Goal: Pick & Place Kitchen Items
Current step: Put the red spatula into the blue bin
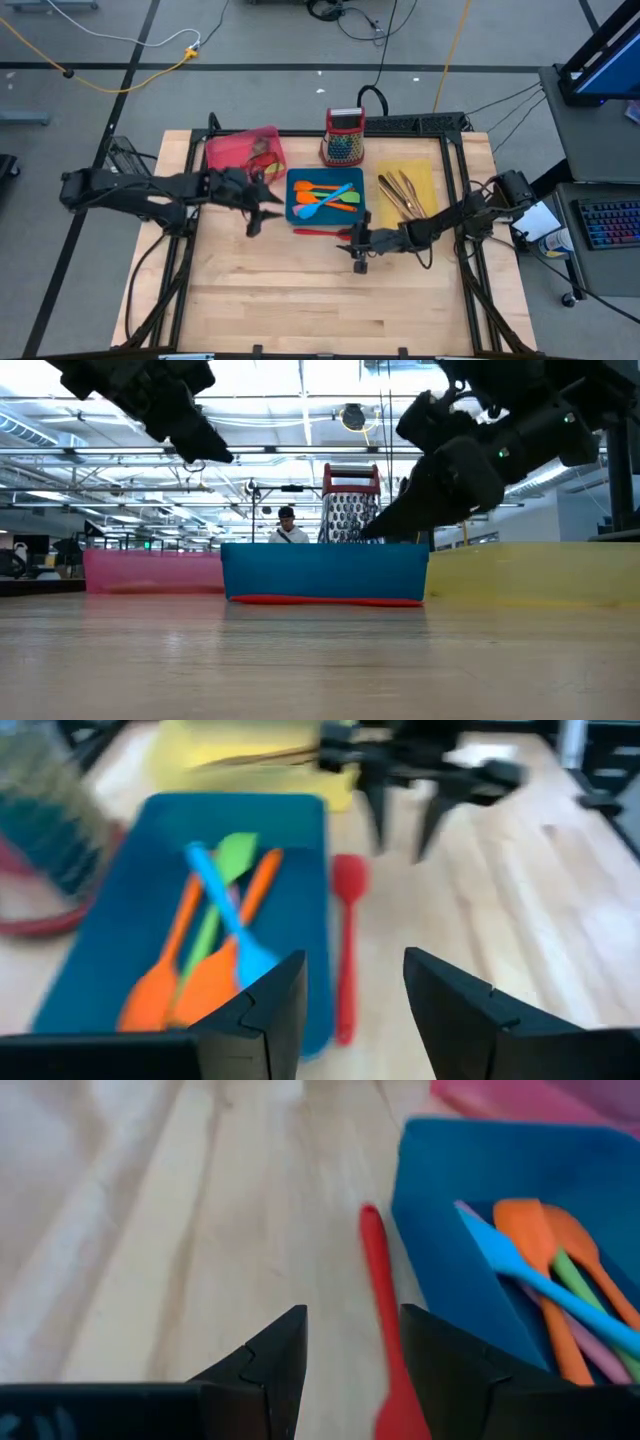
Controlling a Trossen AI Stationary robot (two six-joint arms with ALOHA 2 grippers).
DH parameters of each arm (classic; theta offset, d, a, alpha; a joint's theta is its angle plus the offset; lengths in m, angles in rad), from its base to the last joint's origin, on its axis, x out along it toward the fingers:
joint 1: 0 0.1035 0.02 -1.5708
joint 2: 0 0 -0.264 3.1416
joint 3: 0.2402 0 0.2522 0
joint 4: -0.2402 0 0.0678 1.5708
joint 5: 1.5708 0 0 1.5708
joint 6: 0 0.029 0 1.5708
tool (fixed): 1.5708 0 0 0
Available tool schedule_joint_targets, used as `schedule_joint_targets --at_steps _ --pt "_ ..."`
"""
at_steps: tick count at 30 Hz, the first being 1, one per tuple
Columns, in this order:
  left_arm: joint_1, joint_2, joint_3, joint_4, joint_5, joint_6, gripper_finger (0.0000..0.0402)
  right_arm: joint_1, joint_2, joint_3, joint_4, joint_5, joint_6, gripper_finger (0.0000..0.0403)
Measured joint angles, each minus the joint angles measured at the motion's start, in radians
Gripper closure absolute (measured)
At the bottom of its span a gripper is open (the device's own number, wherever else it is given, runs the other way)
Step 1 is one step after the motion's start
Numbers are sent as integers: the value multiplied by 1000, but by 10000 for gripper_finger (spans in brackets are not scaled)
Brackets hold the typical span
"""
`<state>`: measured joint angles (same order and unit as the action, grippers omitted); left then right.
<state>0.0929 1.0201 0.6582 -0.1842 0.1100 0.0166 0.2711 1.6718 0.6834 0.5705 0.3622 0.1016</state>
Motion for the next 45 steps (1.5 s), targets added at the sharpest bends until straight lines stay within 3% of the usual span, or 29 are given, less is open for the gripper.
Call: schedule_joint_targets --at_steps 13,21,26,35,45 --pt "-221 333 0 269 -121 -72 229 -82 0 0 -82 1 39 248" --pt "-260 552 0 455 -243 -110 229 -100 0 0 -89 0 36 248" --pt "-260 654 0 528 -258 -124 229 -119 0 0 -90 1 23 248" --pt "-257 691 0 528 -344 -107 229 -147 0 0 -90 1 15 248" --pt "-222 691 0 509 -320 -102 229 -157 0 0 -68 3 8 248"
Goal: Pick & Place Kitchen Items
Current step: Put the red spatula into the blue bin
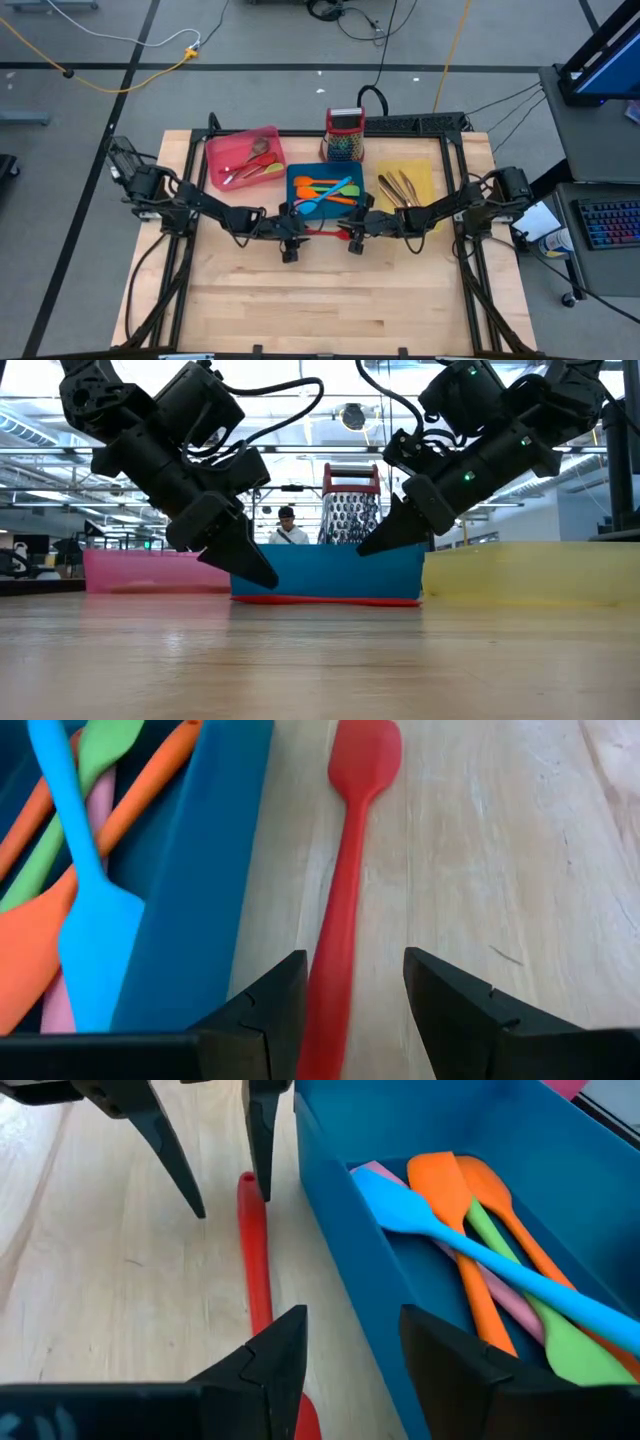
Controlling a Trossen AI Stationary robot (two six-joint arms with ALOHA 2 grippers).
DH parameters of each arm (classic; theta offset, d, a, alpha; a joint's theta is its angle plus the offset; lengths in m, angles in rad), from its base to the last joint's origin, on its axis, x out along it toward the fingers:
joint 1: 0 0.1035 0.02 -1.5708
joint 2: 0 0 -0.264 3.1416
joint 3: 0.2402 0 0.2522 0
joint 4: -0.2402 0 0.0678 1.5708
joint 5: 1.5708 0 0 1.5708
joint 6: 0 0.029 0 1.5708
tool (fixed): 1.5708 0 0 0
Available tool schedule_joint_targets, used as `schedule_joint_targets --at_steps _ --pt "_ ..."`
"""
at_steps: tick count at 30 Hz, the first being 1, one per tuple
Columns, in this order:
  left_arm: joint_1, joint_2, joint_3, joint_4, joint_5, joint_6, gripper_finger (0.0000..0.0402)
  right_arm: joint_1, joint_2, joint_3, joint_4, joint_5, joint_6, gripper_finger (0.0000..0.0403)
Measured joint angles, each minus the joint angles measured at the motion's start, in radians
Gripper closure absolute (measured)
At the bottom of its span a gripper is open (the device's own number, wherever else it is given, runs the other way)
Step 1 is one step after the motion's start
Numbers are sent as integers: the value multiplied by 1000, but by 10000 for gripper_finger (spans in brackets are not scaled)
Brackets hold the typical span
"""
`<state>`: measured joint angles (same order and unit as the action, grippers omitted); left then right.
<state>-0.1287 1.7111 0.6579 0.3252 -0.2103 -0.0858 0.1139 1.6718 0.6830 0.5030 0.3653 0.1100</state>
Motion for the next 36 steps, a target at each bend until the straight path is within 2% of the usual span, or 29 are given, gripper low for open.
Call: schedule_joint_targets --at_steps 16,23,30,33,36 --pt "0 35 0 -32 -4 -25 229 -8 0 0 32 0 1 248" --pt "2 48 1 -26 -39 -58 229 -8 0 0 73 0 1 248" --pt "6 48 1 -44 -10 -65 230 -8 0 0 73 0 1 248" --pt "5 48 1 -64 -2 -71 253 -8 0 0 73 -1 1 248" --pt "5 48 1 -67 8 -71 299 -8 0 0 73 -1 1 248"
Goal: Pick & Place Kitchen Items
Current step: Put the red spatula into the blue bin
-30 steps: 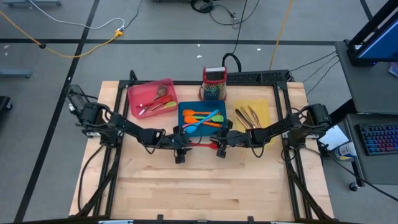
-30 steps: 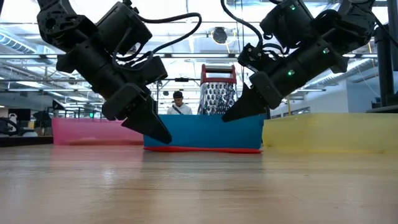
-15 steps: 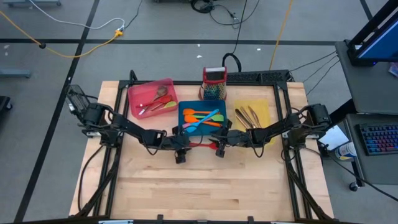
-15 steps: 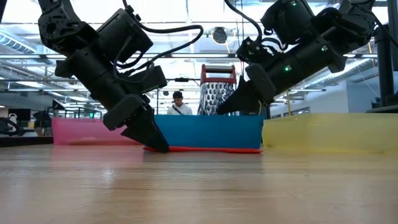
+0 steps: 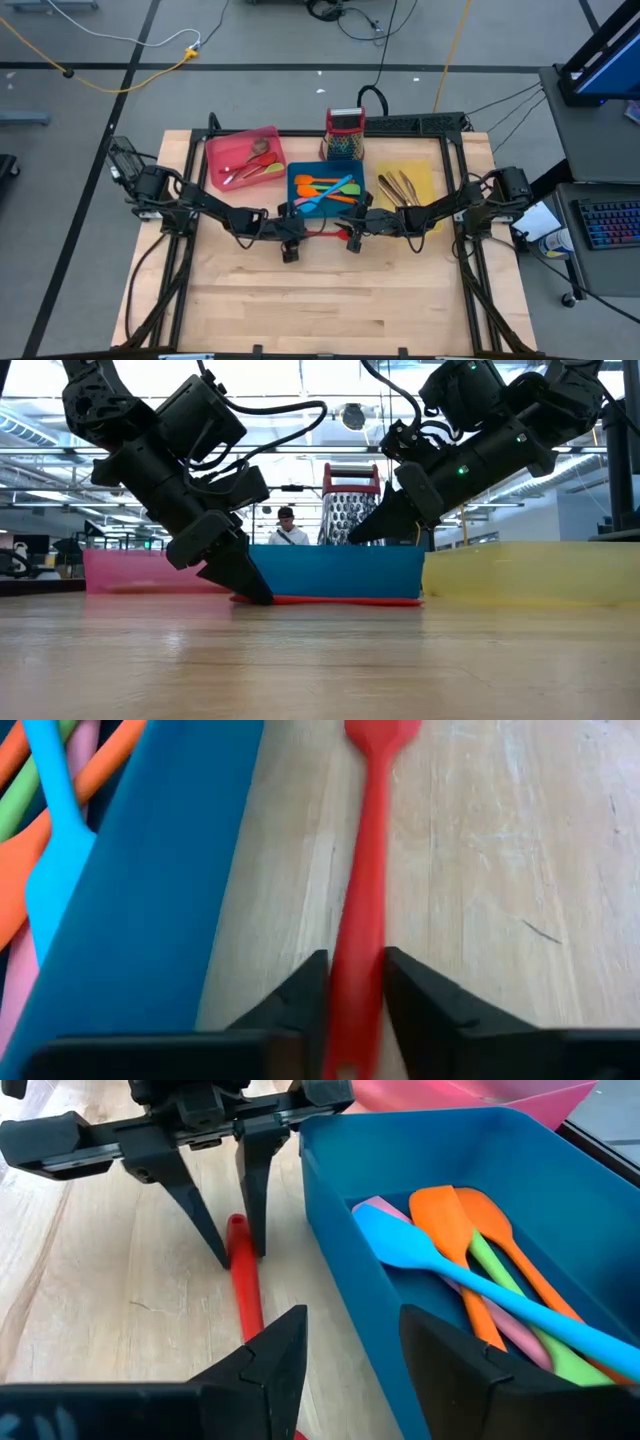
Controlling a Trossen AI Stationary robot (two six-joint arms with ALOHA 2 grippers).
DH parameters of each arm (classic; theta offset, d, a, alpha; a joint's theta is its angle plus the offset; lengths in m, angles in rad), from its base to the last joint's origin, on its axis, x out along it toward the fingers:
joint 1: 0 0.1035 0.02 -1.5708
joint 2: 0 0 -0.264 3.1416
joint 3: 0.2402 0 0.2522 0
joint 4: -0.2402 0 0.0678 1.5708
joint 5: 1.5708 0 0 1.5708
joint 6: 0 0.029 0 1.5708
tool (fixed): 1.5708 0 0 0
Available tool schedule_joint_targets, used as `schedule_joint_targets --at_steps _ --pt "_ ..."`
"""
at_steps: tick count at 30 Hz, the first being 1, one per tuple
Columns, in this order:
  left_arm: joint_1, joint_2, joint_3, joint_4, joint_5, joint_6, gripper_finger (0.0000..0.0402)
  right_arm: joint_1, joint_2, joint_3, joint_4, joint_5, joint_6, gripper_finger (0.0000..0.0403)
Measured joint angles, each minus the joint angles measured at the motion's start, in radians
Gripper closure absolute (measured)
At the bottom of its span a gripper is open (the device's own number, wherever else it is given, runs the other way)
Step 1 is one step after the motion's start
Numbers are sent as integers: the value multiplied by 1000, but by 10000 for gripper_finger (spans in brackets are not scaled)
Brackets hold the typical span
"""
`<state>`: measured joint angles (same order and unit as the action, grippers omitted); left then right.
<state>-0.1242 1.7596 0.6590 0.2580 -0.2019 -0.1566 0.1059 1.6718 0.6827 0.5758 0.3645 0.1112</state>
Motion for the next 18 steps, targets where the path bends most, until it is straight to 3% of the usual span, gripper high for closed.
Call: schedule_joint_targets --at_steps 4,8,15,18 --pt "0 0 0 -1 4 -5 355 0 0 0 0 -1 0 248" --pt "-17 -1 0 7 -6 -5 384 0 0 0 0 -3 0 248" --pt "-58 -25 -1 6 -21 -7 399 0 0 0 0 -7 0 248" --pt "-60 -25 -3 -11 -14 -17 392 0 0 0 6 -113 -20 248"
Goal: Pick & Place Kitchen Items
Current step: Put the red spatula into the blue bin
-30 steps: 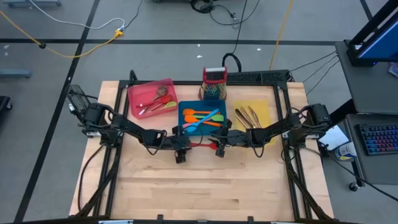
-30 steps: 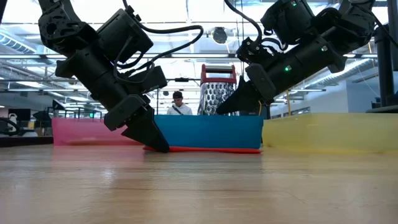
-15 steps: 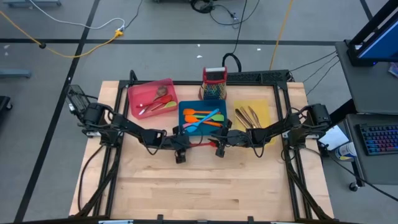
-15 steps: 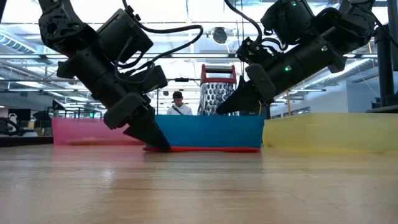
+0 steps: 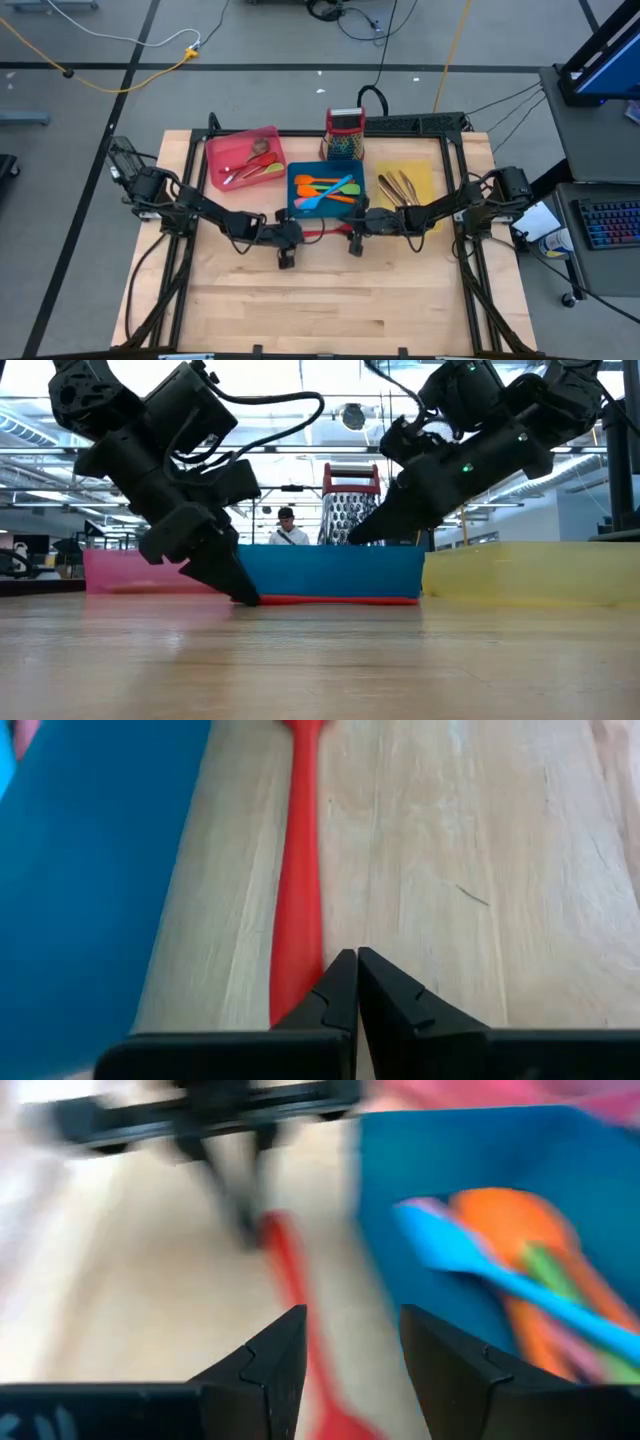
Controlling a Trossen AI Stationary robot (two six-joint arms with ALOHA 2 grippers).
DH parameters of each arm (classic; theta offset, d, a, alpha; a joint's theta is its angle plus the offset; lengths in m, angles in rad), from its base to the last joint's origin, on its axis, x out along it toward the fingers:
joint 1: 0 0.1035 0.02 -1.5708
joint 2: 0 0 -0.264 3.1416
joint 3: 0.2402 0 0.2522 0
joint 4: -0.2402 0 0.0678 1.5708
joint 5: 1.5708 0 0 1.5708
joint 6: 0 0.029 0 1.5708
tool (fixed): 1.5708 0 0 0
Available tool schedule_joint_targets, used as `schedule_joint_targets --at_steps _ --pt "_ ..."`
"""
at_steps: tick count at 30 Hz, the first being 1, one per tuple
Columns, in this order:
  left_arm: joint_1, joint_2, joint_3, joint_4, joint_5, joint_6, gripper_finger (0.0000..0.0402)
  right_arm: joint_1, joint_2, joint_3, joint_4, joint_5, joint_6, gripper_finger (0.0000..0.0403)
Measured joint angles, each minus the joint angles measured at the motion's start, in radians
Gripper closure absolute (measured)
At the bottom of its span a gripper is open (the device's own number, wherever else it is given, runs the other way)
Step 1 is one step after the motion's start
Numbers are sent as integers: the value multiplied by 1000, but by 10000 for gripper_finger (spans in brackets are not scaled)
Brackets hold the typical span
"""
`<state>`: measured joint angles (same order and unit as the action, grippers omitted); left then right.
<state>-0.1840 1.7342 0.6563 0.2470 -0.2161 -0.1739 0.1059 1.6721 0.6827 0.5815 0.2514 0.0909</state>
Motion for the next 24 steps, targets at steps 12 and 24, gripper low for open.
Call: schedule_joint_targets --at_steps 12,24 --pt "-29 0 0 92 2 11 331 16 0 0 -84 -121 29 248" --pt "-41 5 1 151 -151 -1 263 21 0 0 -116 -120 28 248"
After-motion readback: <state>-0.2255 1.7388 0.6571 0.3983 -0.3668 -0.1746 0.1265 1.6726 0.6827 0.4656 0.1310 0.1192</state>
